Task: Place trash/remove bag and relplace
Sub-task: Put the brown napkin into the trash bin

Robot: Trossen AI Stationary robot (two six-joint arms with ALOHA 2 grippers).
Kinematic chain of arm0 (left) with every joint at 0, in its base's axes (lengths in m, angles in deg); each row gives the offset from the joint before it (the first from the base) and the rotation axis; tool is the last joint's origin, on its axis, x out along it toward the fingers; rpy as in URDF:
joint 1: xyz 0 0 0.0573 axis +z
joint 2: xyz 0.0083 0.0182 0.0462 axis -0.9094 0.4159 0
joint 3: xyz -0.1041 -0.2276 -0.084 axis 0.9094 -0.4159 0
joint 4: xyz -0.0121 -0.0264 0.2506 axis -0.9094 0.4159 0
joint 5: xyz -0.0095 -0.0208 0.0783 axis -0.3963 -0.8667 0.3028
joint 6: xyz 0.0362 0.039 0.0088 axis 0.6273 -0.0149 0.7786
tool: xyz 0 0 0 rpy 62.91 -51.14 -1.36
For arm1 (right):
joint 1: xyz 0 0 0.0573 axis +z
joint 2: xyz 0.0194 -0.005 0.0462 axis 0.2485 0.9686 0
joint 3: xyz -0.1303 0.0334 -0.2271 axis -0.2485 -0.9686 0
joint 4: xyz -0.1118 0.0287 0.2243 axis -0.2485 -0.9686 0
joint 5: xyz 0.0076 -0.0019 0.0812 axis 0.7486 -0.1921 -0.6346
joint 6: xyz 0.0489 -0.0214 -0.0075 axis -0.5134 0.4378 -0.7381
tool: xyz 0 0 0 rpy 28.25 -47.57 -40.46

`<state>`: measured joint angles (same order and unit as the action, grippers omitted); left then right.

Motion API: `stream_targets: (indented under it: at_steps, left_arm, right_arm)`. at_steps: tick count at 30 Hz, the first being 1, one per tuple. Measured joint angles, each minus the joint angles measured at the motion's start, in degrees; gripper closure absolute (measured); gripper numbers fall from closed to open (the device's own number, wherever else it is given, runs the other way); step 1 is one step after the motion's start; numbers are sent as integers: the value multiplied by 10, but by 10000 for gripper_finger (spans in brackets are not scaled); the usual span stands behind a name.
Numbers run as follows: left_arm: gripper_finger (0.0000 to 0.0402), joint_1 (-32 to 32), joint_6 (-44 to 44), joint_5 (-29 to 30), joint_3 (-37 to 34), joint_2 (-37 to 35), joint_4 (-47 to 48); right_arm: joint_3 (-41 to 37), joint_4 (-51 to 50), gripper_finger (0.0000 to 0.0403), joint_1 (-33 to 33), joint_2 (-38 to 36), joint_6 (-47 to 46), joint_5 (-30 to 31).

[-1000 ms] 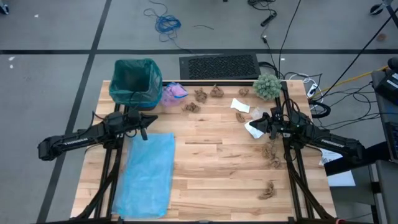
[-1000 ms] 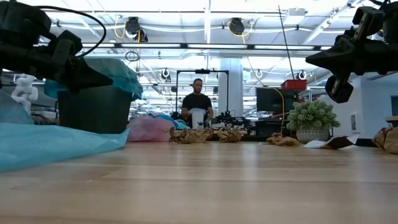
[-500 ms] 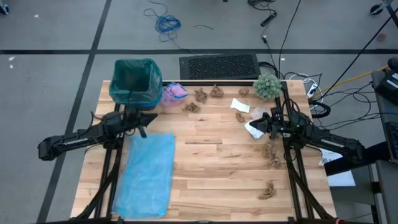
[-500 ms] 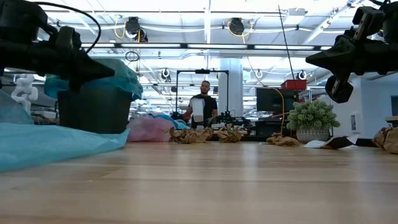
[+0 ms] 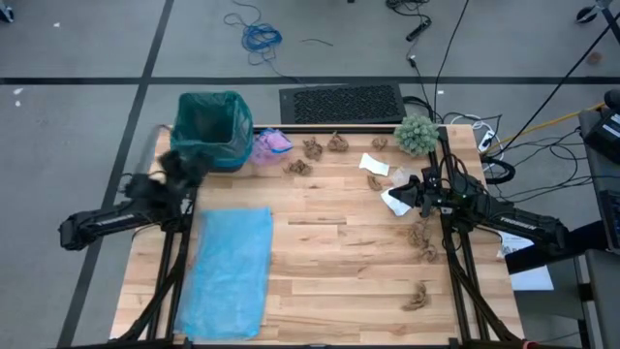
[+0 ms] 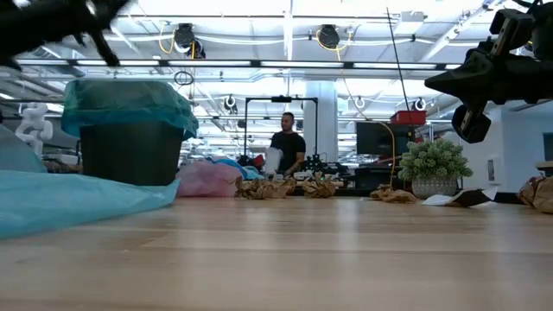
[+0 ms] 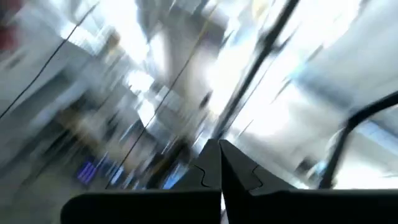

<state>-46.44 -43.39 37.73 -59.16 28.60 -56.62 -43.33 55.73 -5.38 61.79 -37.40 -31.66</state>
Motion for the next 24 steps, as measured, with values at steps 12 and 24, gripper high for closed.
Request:
stream_targets:
  at_steps: [12,24]
  left_arm:
    - [401,0,174,-32,215,138,111]
    - [401,1,334,-91,694,536,688]
  right_arm:
    - [0,0,403,0,0,0,0]
    - [0,0,403,0,0,0,2]
